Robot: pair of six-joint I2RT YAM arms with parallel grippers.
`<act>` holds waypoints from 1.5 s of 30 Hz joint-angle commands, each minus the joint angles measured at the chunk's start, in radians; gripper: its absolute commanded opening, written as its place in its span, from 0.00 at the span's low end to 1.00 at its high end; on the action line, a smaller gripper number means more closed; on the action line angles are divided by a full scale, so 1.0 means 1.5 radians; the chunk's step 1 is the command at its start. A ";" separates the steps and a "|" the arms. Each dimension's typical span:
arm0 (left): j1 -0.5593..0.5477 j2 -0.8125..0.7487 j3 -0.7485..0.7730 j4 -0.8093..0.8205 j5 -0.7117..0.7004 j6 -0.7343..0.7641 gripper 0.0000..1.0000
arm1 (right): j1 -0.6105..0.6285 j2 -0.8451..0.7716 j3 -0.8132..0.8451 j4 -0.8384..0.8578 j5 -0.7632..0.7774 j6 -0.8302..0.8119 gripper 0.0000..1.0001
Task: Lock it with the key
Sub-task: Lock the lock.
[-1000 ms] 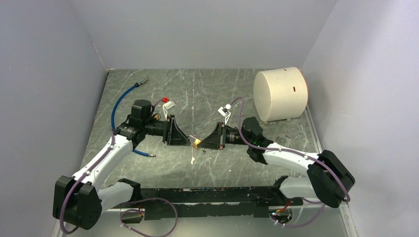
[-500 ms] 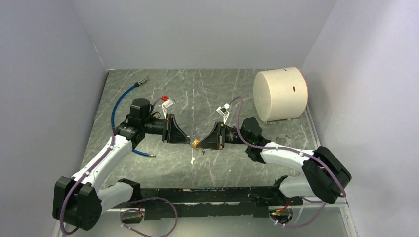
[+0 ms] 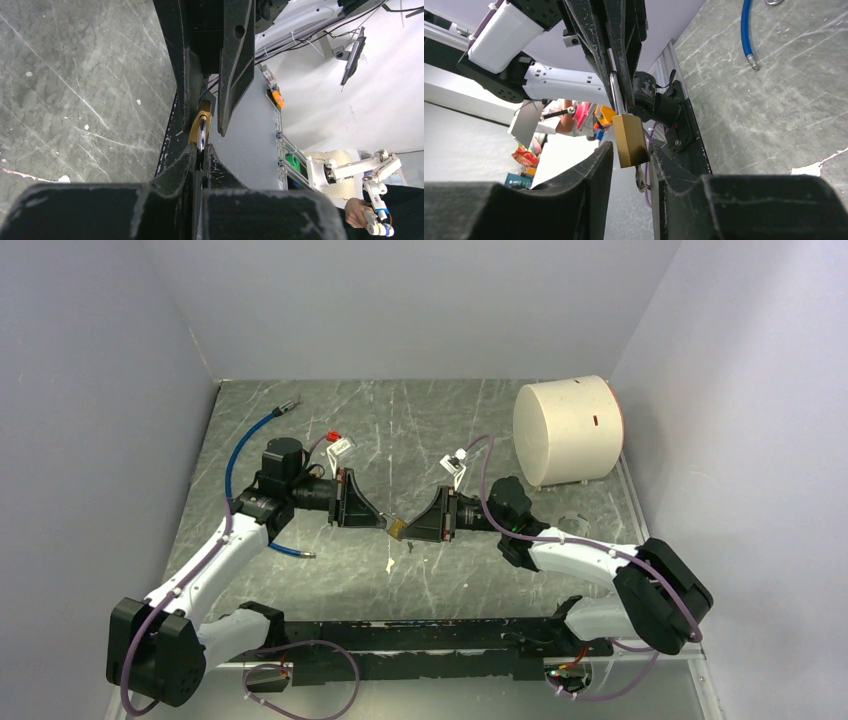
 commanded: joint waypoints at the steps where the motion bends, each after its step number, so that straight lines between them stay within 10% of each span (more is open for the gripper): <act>1: -0.001 -0.014 0.016 0.023 0.035 -0.005 0.03 | 0.000 -0.027 0.019 0.008 0.001 -0.013 0.36; 32: -0.058 0.024 0.136 -0.140 0.023 0.059 0.03 | 0.034 -0.138 0.180 -0.529 0.099 -0.334 0.39; 45: -0.061 0.025 0.124 -0.112 0.015 0.027 0.03 | 0.046 -0.148 0.187 -0.508 0.108 -0.316 0.23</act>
